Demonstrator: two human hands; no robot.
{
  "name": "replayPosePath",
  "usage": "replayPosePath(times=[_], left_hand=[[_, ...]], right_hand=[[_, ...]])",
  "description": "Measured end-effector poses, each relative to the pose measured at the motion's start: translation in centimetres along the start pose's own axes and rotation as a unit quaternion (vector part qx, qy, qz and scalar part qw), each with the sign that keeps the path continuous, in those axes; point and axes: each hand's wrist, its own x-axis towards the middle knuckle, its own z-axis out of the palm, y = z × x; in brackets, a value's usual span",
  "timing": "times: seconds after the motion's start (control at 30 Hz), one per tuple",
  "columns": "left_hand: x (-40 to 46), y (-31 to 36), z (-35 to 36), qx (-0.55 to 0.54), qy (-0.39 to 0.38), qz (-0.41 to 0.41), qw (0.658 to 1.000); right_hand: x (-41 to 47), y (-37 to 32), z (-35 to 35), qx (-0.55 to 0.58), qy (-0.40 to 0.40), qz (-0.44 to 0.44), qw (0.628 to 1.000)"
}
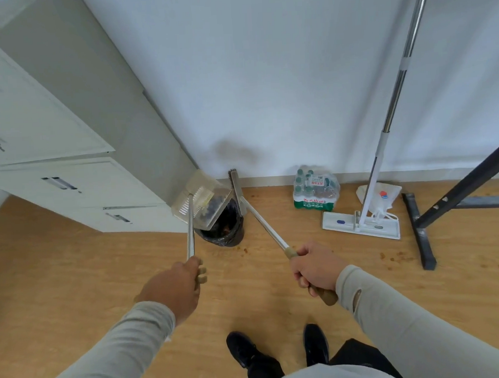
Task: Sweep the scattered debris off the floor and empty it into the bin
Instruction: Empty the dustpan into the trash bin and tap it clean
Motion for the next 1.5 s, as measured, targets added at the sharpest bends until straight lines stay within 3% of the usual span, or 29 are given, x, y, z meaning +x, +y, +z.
replayPosePath(times=[0.33, 0.93, 1.23, 1.5], left_hand=[[-0.1, -0.4, 0.1, 0.033, -0.018, 0.014, 0.999], [0.6, 0.0, 1.8, -0.070, -0.011, -0.031, 0.997], [0.8, 0.1, 1.9, -0.052, -0.049, -0.022, 0.997], [0.8, -0.2, 0.7, -0.077, -0.002, -0.021, 0.997]], right_hand=[[0.1, -0.2, 0.2, -0.003, 0.006, 0.001, 1.000], [0.0, -0.2, 0.7, -0.004, -0.001, 0.003, 1.000], [-0.4, -0.3, 0.5, -0.008, -0.007, 0.001, 1.000], [-0.5, -0.1, 0.6, -0.001, 0.003, -0.012, 1.000]])
